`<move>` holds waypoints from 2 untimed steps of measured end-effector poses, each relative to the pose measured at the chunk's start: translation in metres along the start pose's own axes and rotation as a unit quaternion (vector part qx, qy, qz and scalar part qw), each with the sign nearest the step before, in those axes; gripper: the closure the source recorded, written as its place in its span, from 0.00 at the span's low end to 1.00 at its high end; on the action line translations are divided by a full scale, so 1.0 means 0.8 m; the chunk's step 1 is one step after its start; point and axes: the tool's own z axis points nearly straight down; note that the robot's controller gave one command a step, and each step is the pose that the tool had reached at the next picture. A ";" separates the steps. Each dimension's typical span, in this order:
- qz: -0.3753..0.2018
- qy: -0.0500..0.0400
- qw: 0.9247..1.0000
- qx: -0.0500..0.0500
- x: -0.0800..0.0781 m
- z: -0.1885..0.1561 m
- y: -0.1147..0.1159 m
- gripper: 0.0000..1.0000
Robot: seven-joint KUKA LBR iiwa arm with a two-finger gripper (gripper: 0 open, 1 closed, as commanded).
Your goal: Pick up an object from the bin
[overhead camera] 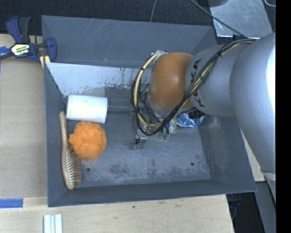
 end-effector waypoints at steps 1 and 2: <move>0.001 -0.001 1.000 0.000 -0.001 -0.001 0.000 1.00; 0.040 -0.004 0.999 -0.001 -0.017 0.000 -0.007 1.00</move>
Offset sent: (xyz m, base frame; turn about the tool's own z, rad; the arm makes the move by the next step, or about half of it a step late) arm 0.0000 0.0000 0.0000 0.0000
